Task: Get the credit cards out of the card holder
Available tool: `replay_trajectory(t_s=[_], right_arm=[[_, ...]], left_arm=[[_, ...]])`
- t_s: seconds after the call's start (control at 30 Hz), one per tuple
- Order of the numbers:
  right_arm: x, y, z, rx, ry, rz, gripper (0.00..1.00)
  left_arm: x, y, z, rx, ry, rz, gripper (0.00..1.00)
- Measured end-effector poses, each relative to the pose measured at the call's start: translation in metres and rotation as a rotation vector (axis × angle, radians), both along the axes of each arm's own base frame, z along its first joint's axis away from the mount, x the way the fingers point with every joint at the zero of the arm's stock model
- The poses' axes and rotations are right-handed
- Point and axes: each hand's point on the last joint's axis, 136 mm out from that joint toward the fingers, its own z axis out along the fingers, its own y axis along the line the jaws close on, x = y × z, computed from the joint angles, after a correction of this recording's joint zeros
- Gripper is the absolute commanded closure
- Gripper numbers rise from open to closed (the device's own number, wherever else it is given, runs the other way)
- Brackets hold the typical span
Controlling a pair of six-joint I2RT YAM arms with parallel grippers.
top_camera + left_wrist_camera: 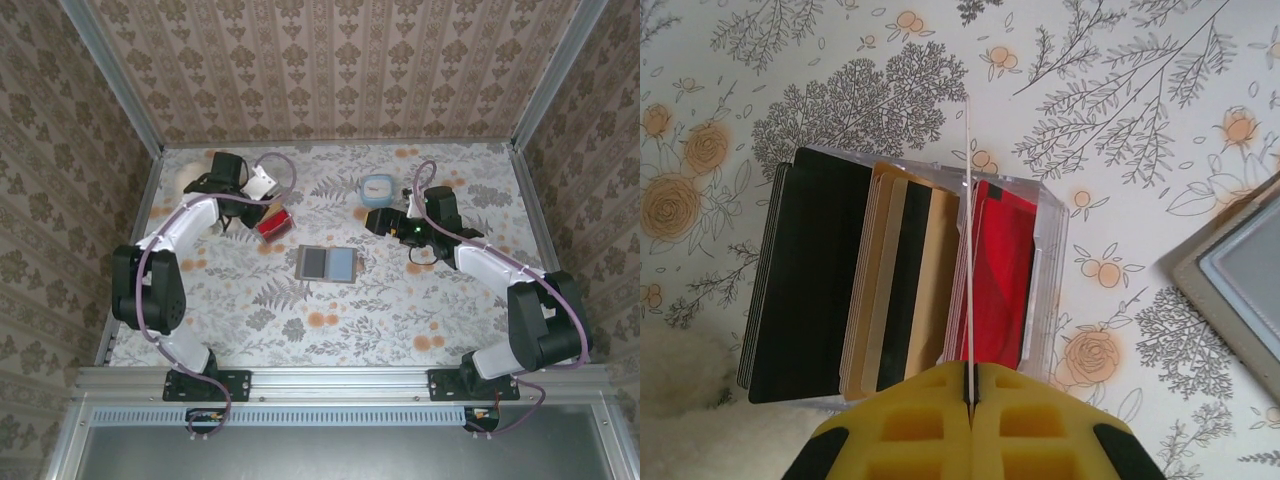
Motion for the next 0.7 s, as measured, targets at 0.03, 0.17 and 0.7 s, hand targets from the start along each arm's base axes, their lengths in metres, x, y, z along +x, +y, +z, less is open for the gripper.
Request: replay_trajectory(t_s=[0.03,0.17,0.7], right_arm=[[0.000,0.000,0.000,0.001,0.000,0.000,0.01],[-0.002,0.002,0.001,0.016,0.008,0.009,0.01],[-0.003,0.004,-0.004,0.031,0.038,0.009,0.02]], left_arm=[[0.003,0.000,-0.001,0.007,-0.004,-0.004,1.00],[0.012,0.004,-0.001,0.039,-0.021,-0.007,1.00],[0.021,0.009,-0.017,0.123,-0.017,-0.061,1.00]])
